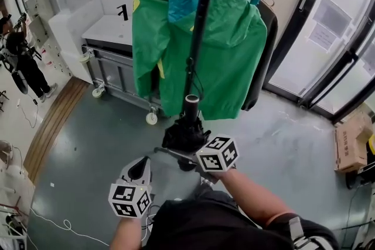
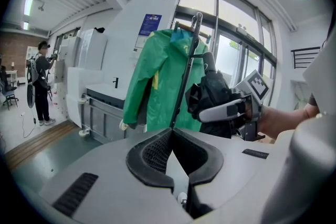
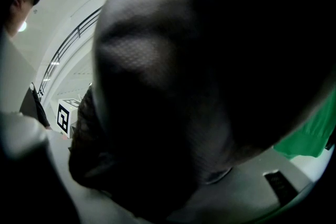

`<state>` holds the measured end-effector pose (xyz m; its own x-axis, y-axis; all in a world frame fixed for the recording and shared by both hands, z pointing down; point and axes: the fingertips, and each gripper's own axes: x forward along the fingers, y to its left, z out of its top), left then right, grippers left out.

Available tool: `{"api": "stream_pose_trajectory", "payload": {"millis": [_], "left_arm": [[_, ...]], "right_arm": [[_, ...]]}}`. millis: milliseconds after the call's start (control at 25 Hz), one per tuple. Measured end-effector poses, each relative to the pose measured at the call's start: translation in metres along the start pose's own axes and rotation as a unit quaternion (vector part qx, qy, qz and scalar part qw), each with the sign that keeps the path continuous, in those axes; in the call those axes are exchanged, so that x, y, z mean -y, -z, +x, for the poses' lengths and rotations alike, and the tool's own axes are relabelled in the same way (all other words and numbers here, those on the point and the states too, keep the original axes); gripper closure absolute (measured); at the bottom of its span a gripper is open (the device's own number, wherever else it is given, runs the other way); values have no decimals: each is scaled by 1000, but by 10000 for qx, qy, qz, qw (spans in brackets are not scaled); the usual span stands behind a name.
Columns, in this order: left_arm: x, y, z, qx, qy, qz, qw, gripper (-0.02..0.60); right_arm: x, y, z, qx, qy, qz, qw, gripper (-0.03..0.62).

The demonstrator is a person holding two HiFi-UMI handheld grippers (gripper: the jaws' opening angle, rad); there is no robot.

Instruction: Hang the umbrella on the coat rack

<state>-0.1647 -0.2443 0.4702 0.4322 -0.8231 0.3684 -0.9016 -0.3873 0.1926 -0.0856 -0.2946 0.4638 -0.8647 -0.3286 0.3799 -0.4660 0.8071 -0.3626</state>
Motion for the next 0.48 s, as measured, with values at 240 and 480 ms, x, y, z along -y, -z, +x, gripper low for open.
{"api": "stream_pose_trajectory", "payload": {"millis": [240,480], "left_arm": [[1,3,-3,-14,-16,-9,10000,566],[-3,6,-5,-50,-74,-28,10000,566]], "right_arm": [[14,33,14,-293,157,192,9993,355],[39,54,28,-448,498,375,9970,355]]}}
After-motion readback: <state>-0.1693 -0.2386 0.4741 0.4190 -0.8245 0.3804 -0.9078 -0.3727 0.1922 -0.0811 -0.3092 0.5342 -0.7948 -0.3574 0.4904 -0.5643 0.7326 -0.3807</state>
